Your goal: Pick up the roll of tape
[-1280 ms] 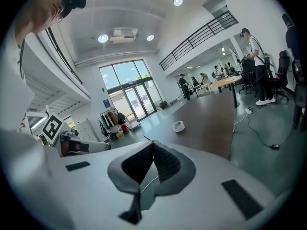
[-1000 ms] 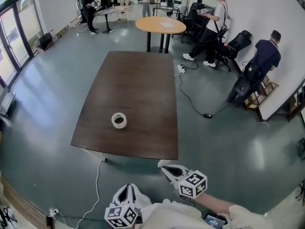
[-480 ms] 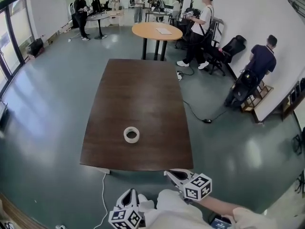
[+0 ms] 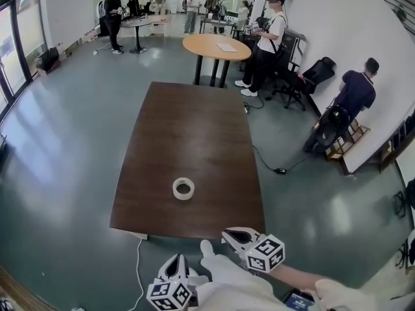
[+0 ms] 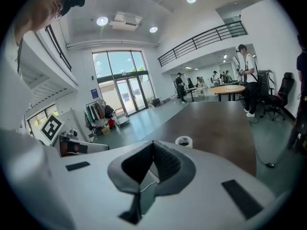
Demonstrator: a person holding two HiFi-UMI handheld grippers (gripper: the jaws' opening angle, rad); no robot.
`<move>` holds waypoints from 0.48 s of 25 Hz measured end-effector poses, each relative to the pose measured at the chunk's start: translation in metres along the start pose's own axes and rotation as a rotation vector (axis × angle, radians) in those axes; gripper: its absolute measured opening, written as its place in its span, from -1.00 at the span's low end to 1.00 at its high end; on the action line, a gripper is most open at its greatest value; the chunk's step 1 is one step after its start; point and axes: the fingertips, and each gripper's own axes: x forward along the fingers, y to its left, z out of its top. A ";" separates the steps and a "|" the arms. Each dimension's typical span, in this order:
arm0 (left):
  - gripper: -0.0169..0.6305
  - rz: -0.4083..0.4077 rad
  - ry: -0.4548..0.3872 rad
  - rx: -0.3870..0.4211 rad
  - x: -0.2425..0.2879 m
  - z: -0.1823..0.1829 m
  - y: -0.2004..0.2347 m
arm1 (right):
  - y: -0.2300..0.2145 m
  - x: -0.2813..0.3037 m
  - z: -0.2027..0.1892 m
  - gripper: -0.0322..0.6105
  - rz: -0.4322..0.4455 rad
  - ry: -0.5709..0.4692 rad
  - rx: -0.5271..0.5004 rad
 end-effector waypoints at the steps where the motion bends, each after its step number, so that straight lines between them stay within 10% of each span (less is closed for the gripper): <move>1: -0.93 -0.004 -0.001 0.012 0.004 0.004 0.000 | -0.003 0.002 0.002 -0.88 0.001 -0.004 0.006; 12: -0.93 0.022 0.040 0.046 0.071 0.024 0.006 | -0.065 0.045 0.011 -0.88 0.022 -0.025 0.076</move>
